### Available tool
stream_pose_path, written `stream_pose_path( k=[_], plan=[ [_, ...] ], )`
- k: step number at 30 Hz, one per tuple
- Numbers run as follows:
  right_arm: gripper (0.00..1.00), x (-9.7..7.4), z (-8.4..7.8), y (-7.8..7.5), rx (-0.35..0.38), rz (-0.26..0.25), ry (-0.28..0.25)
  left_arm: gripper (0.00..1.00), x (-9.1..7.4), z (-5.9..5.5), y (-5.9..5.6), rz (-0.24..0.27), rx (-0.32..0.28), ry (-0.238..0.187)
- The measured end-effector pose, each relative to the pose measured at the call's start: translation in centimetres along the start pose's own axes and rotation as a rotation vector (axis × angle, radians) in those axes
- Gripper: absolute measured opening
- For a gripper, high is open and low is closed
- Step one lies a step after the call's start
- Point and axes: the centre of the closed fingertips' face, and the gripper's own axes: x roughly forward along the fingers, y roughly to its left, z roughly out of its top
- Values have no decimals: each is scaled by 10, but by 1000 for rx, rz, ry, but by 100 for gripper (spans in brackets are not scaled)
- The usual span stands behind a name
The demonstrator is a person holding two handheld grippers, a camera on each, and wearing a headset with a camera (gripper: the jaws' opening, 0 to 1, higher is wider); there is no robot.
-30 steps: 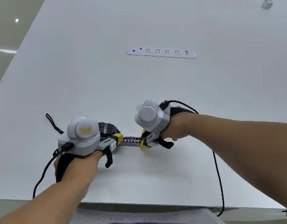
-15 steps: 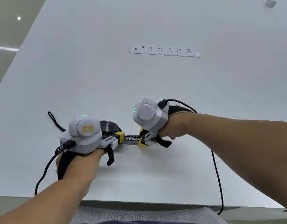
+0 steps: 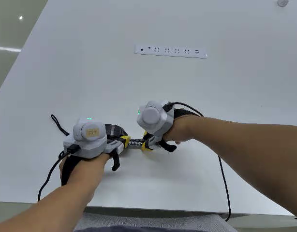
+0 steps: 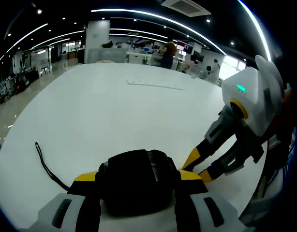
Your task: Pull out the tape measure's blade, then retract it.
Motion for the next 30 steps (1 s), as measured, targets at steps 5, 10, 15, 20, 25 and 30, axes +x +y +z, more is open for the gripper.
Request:
stream_pose_path(
  k=[5, 10, 15, 20, 25, 30],
  plan=[
    [15, 1, 3, 1, 7, 2, -5, 58, 0, 0, 0, -1, 1, 1],
    [16, 0, 3, 1, 20, 7, -18, 58, 0, 0, 0, -1, 1, 0],
    [17, -1, 2, 5, -47, -3, -45, 58, 0, 0, 0, -2, 0, 0],
    [18, -1, 0, 4, -61, -15, -52, 58, 0, 0, 0, -2, 0, -2],
    [15, -2, 1, 1, -62, -19, -51, 58, 0, 0, 0, -4, 0, 0],
    [14, -1, 4, 1, -58, -9, -47, 58, 0, 0, -1, -4, -2, 0]
  ],
)
